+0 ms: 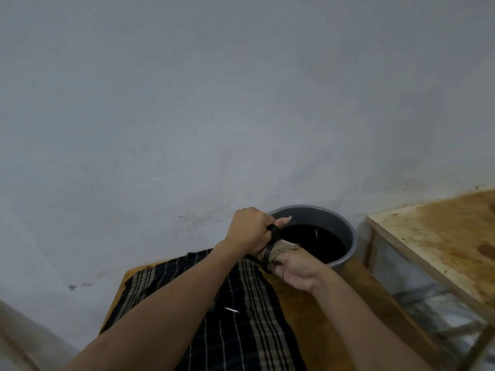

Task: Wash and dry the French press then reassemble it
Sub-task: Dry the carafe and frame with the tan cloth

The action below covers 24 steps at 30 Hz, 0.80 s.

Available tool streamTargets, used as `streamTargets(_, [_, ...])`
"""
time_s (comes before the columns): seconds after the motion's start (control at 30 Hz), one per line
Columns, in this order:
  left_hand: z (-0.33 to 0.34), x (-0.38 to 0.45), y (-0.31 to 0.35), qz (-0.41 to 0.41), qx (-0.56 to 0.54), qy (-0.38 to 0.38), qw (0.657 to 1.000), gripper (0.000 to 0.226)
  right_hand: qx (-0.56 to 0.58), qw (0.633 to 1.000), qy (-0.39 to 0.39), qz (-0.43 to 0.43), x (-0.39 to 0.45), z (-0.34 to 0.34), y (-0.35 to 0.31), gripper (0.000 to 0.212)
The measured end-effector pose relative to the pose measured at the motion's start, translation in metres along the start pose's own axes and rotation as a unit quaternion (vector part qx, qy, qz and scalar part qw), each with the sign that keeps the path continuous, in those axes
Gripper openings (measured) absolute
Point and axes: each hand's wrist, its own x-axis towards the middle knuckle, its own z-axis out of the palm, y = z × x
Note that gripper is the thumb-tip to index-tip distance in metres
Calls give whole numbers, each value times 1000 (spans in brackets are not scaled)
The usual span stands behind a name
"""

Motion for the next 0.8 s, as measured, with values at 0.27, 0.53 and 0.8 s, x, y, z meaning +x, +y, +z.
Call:
streamTargets(0.27, [8,-14,-20,-150,-123,-26,981,63,-105,992,23,-58,-17,-4,-1,39])
streamTargets(0.53, [1,2,-12,-119,-128,-143,974,62,-98,994,-33,-40,-9,-18,1,37])
streamTargets(0.8, [-9,16,-14,-121,-175,-364,907,57,-610,770,-130,-137,13,10,-1,32])
